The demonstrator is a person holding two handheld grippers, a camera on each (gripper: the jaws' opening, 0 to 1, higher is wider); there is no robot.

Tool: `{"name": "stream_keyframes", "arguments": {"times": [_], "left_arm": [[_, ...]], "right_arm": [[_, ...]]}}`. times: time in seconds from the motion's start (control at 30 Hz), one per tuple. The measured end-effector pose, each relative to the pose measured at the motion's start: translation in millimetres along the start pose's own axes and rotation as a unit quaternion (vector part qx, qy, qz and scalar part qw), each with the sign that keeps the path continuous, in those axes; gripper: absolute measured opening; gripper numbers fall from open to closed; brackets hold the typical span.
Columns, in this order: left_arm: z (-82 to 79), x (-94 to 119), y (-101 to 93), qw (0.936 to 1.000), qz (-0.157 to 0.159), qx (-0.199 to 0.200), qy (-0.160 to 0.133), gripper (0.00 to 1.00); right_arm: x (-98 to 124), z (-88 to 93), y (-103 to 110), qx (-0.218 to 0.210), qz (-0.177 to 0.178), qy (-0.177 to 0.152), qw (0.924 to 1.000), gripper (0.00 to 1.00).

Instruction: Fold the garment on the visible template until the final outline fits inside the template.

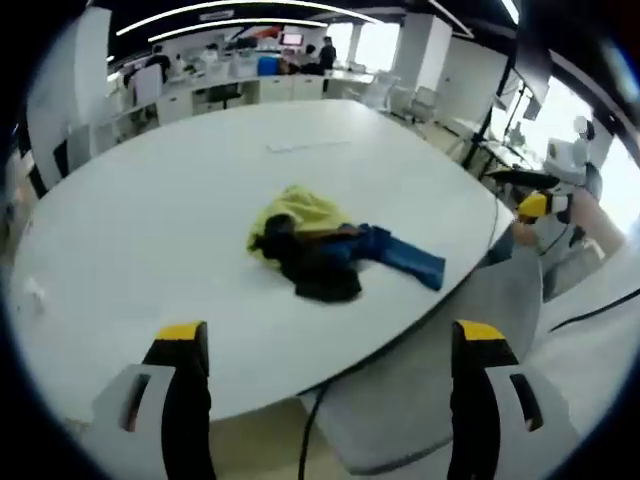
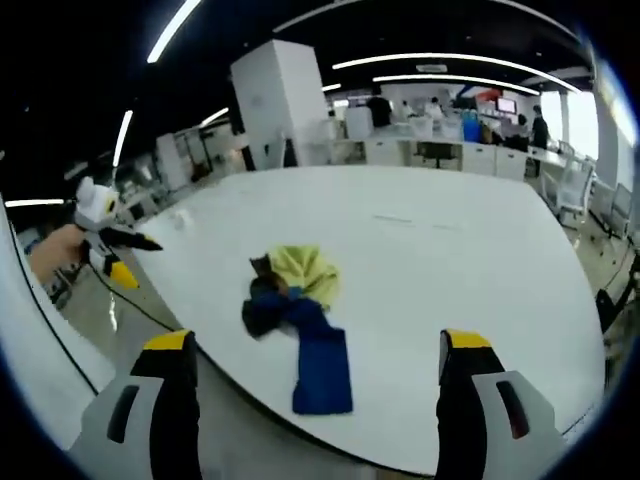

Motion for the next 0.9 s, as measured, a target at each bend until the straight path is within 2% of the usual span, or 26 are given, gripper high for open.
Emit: {"name": "stream_keyframes", "arguments": {"times": [0.4,0.9], "left_arm": [[3.0,-6,2.5,0.9999,0.006,-0.001,0.009,0.97],[0.3,-12,4.0,0.9999,0.011,-0.004,0.008,0.95]], "right_arm": [[-1,10.0,3,-0.008,0.000,0.010,0.9999,1.00],[-1,8.2,1,-0.009,0.005,0.010,0.9999,1.00]]}}
Point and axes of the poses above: the point that each gripper's makers call its tool centre point, and the gripper's own axes: x roughly backward along the fingers, y roughly to its left, z roughly out of its underside, the point moved 4 cm from there along x, roughly backward along the fingers, and after that the axes turned 8 degrees about -x, right-handed, at the moved point
